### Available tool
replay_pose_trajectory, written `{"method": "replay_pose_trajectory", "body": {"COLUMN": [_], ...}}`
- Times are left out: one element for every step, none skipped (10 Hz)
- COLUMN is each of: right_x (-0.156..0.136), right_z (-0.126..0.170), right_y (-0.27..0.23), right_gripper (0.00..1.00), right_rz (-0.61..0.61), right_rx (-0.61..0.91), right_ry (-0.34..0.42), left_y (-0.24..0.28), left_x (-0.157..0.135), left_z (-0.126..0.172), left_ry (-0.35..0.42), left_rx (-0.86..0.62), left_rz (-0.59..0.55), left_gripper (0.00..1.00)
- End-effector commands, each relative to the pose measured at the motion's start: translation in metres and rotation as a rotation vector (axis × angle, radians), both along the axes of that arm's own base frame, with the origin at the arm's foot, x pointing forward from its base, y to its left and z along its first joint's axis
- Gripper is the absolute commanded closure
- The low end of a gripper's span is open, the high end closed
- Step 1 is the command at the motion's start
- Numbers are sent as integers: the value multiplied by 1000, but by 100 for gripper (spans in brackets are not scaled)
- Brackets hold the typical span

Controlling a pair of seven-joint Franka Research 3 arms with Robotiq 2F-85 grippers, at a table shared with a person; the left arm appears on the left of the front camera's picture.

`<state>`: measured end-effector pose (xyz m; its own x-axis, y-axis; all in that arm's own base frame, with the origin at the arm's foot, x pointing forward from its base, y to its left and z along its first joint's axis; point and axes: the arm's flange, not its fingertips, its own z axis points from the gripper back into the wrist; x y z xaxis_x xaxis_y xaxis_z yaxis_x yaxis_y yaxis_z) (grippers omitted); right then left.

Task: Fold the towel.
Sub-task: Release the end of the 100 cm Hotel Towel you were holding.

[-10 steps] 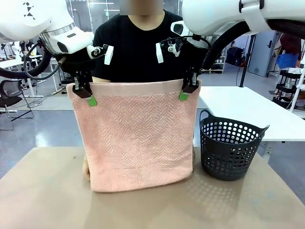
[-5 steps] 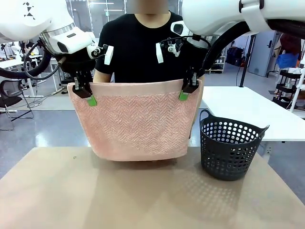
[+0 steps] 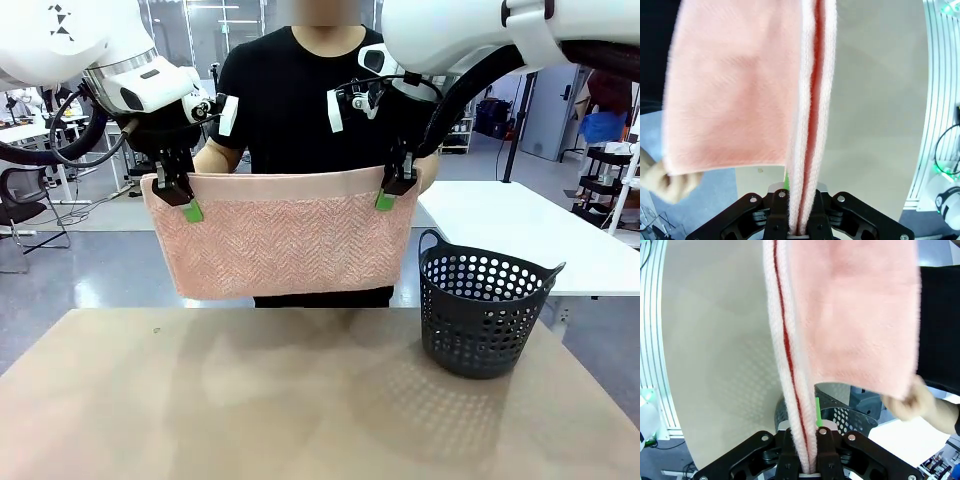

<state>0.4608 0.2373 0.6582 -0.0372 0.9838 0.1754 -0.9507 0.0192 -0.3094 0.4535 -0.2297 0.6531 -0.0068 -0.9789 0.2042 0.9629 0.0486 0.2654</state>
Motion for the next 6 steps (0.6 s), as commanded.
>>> {"method": "replay_pose_trajectory", "body": {"right_x": [1,1,1,1,1,1], "right_z": [0,0,0,0,0,0], "right_y": [-2,-2,-2,-2,-2,-2], "right_gripper": [100,100,100,100,100,100], "right_rz": [-1,-1,-1,-1,-1,-1], "right_rx": [-10,-10,-10,-10,-10,-10], "right_ry": [-5,-5,-5,-5,-5,-5], "left_y": [0,0,0,0,0,0], "left_x": [0,0,0,0,0,0], "left_z": [1,1,1,1,1,1], "left_ry": [-2,-2,-2,-2,-2,-2], "left_rx": [-5,-5,-5,-5,-5,-5], "left_rz": [14,14,14,14,14,14], "left_gripper": [100,100,100,100,100,100]}}
